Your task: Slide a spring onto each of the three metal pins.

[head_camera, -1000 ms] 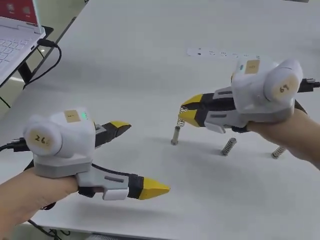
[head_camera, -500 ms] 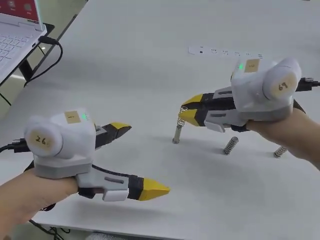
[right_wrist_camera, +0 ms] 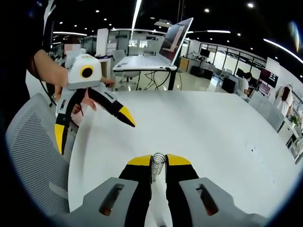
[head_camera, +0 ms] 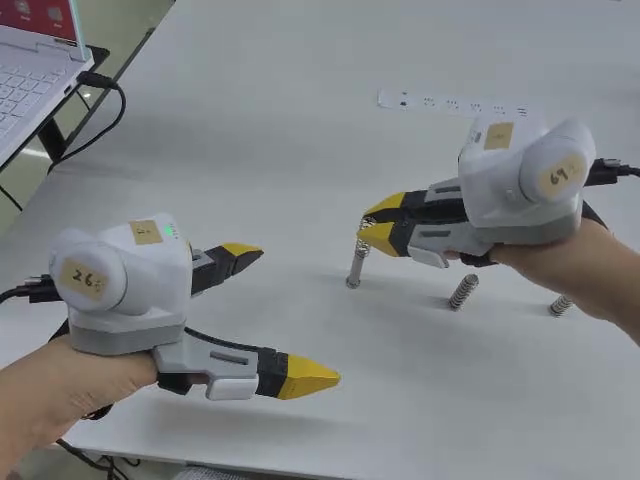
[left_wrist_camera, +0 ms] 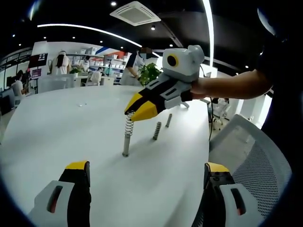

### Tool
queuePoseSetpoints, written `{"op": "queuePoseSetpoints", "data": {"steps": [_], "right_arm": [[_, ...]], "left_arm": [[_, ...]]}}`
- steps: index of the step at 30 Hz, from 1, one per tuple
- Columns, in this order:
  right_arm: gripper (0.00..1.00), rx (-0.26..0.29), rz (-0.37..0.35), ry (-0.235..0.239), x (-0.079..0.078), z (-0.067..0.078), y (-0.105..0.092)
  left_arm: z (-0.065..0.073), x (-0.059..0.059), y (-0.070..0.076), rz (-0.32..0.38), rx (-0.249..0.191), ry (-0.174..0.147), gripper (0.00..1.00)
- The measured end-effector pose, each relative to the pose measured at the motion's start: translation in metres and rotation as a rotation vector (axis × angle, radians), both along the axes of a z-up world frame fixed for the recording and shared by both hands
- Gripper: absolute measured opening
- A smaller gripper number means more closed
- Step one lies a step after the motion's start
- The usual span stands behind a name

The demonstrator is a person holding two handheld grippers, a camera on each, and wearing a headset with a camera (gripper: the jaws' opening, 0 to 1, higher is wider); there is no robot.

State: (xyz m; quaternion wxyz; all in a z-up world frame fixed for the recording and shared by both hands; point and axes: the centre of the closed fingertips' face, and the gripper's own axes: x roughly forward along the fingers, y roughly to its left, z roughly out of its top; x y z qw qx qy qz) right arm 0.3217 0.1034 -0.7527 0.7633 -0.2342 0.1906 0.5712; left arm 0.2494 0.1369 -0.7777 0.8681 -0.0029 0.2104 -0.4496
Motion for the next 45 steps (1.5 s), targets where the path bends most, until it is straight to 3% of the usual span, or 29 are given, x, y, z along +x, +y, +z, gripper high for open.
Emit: {"op": "queuePoseSetpoints", "data": {"steps": [37, 45], "right_arm": [[0.07, -0.003, 0.007, 0.018, -0.001, -0.005, 0.003], [0.07, -0.021, 0.009, 0.025, 0.000, -0.015, 0.001]], "left_arm": [[-0.003, -0.001, 0.001, 0.000, -0.003, 0.012, 0.96], [-0.004, -0.002, 0.000, -0.003, 0.001, 0.013, 0.96]]}}
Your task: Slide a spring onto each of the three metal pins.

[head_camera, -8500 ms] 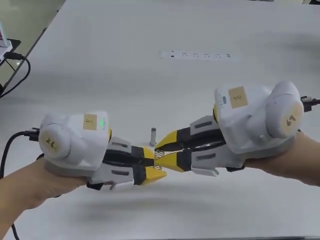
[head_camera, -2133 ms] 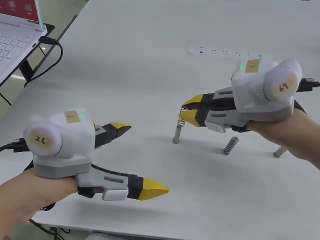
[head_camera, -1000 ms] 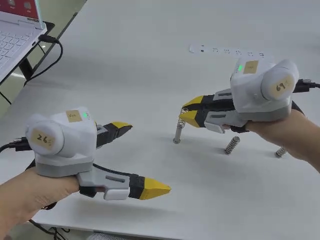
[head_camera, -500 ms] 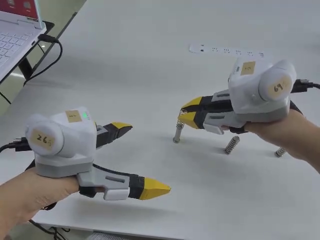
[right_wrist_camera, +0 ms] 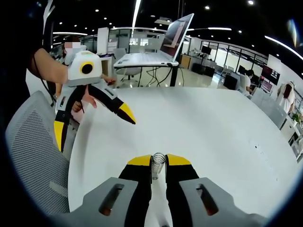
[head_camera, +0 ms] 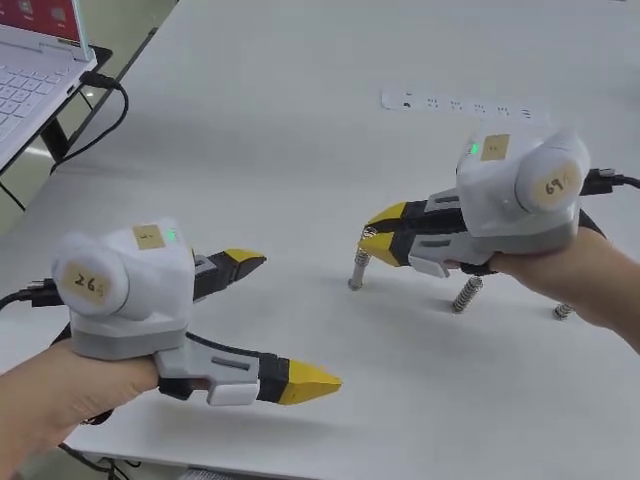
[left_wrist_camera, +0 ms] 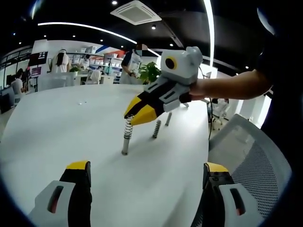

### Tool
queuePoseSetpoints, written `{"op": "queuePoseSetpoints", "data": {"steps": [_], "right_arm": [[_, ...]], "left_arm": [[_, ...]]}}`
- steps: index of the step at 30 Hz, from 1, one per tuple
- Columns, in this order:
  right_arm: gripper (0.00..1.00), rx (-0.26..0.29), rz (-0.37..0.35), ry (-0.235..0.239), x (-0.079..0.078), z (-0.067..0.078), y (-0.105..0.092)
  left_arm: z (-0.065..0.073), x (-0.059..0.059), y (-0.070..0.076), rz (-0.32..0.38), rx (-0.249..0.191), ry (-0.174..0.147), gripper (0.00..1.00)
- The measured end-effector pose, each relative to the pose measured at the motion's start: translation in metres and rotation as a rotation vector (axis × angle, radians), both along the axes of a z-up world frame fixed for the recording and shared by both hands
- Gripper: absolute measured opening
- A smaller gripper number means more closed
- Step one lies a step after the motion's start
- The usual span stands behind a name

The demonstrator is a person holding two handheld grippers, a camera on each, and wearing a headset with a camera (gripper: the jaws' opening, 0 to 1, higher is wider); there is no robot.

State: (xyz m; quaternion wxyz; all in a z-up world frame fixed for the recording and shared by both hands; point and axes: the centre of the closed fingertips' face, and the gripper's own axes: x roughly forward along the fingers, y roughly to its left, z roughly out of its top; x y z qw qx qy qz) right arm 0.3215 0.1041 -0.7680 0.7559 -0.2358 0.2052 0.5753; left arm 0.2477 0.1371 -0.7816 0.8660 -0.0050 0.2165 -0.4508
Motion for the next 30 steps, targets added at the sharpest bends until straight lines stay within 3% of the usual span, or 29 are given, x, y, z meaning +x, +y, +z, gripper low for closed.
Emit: {"op": "queuePoseSetpoints", "data": {"steps": [25, 30], "right_arm": [[0.08, -0.085, 0.026, 0.037, -0.003, -0.042, 0.002], [0.08, -0.075, 0.019, 0.032, -0.001, -0.042, 0.002]], "left_arm": [[-0.002, 0.005, 0.004, 0.008, -0.001, 0.002, 0.95], [-0.001, 0.006, 0.002, 0.009, -0.004, -0.001, 0.95]]}}
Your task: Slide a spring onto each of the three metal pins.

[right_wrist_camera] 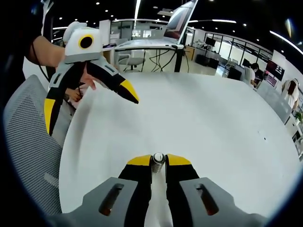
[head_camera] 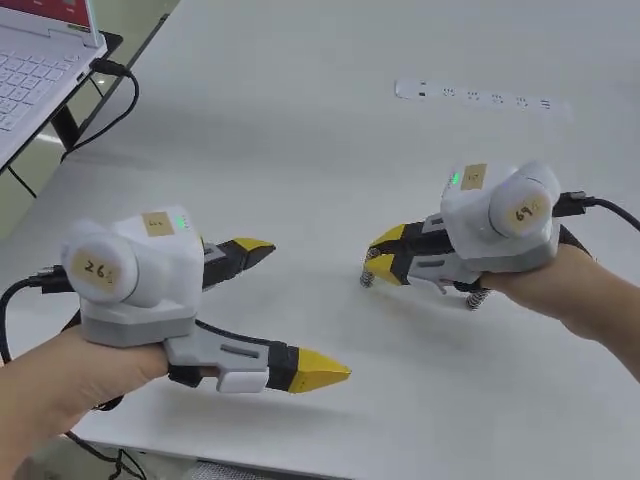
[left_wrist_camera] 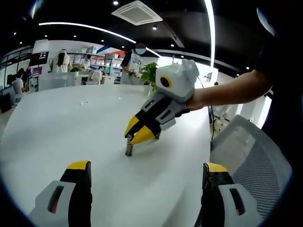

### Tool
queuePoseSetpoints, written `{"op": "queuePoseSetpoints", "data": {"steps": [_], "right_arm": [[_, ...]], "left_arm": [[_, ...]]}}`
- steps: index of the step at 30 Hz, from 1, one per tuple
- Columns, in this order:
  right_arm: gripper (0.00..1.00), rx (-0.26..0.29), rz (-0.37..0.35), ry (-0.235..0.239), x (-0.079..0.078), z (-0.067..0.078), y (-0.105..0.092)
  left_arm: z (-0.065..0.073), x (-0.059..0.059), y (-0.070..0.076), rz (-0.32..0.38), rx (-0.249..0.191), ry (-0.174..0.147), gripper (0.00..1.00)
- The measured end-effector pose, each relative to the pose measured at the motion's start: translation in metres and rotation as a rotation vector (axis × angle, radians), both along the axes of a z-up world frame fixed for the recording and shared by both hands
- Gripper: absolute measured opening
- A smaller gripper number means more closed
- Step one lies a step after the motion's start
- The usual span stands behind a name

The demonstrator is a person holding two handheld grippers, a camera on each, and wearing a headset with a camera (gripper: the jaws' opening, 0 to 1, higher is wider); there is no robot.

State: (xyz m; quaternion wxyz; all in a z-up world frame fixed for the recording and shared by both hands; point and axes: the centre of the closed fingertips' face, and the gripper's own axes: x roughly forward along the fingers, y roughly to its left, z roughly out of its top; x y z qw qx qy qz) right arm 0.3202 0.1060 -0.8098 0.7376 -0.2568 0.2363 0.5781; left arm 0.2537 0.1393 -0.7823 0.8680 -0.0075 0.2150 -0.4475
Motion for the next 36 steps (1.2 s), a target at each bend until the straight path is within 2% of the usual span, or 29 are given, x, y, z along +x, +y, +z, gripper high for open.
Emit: {"op": "queuePoseSetpoints", "data": {"steps": [13, 17, 18, 22, 27, 32, 36], "right_arm": [[0.08, -0.001, -0.003, 0.012, 0.000, 0.001, 0.000], [0.16, 0.006, -0.009, 0.015, -0.001, 0.003, 0.001], [0.19, 0.015, -0.020, 0.011, 0.000, 0.004, 0.001], [0.19, 0.039, -0.032, 0.008, 0.001, 0.014, -0.001], [0.23, 0.078, -0.046, -0.001, 0.000, 0.029, -0.006], [0.28, 0.110, -0.066, -0.008, -0.004, 0.042, -0.020], [0.35, 0.119, -0.078, -0.008, -0.008, 0.046, -0.034]], "left_arm": [[0.002, 0.001, -0.003, -0.004, 0.001, 0.001, 0.95], [0.002, 0.000, -0.006, -0.011, 0.006, 0.001, 0.95], [0.002, 0.000, -0.006, -0.012, 0.009, 0.001, 0.95], [0.007, 0.001, -0.011, -0.022, 0.020, -0.006, 0.95], [0.018, 0.009, -0.016, -0.021, 0.028, -0.027, 0.96], [0.026, 0.015, -0.025, -0.025, 0.035, -0.049, 0.96], [0.030, 0.015, -0.034, -0.034, 0.044, -0.059, 0.96]]}}
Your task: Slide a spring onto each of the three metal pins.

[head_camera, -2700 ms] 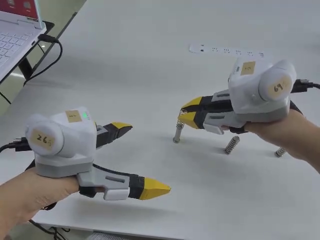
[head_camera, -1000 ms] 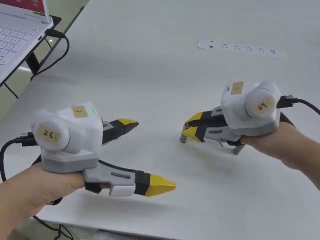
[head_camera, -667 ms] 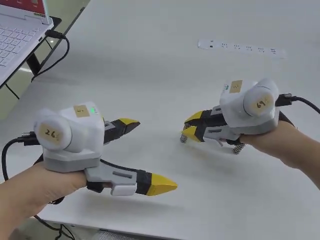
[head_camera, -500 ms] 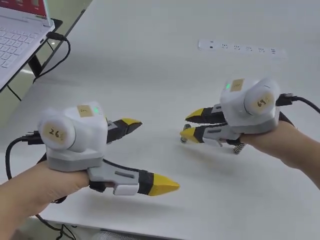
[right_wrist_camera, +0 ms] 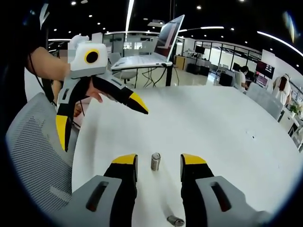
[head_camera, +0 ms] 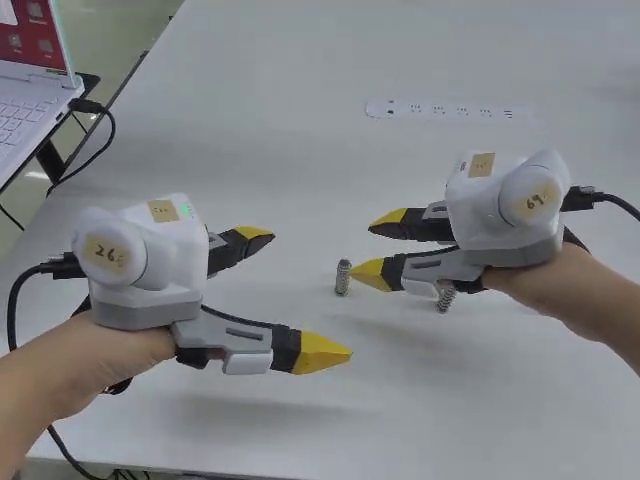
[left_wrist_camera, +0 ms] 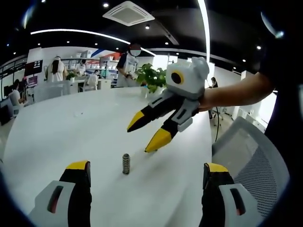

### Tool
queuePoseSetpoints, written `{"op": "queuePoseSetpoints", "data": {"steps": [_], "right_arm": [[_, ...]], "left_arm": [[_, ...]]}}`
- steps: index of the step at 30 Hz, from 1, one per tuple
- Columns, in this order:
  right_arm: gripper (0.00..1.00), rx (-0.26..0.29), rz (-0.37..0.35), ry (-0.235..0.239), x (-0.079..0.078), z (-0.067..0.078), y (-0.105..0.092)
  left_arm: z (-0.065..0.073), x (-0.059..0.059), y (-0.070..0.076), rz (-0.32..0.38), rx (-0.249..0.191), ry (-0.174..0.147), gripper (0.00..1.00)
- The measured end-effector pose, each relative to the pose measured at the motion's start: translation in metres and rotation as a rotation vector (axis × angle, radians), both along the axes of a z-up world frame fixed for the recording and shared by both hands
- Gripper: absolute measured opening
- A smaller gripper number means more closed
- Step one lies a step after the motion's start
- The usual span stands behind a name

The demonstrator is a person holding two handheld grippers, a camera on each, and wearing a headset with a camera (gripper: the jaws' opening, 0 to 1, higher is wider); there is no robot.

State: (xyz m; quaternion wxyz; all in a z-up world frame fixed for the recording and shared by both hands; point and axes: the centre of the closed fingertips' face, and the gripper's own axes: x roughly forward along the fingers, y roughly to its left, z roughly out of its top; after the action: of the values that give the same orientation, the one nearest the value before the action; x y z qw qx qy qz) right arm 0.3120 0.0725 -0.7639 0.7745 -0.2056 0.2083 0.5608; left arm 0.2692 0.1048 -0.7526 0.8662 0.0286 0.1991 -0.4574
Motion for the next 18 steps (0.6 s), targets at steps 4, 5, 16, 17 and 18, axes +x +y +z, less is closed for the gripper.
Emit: {"op": "queuePoseSetpoints", "data": {"steps": [4, 5, 16, 17, 18], "right_arm": [[0.42, 0.013, -0.022, 0.005, -0.004, 0.003, -0.019], [0.44, 0.017, -0.030, 0.004, -0.005, 0.004, -0.024], [0.69, 0.079, -0.132, 0.012, -0.014, 0.016, -0.077], [0.72, 0.081, -0.139, 0.012, -0.014, 0.016, -0.082], [0.74, 0.091, -0.160, 0.013, -0.014, 0.018, -0.089]], "left_arm": [[0.003, 0.000, -0.010, -0.007, 0.003, -0.008, 0.96], [0.004, 0.001, -0.012, -0.008, 0.003, -0.012, 0.96], [0.009, 0.004, -0.023, -0.001, 0.001, -0.015, 0.98], [0.009, 0.004, -0.024, 0.001, 0.002, -0.014, 0.98], [0.009, 0.004, -0.024, 0.003, 0.001, -0.012, 0.98]]}}
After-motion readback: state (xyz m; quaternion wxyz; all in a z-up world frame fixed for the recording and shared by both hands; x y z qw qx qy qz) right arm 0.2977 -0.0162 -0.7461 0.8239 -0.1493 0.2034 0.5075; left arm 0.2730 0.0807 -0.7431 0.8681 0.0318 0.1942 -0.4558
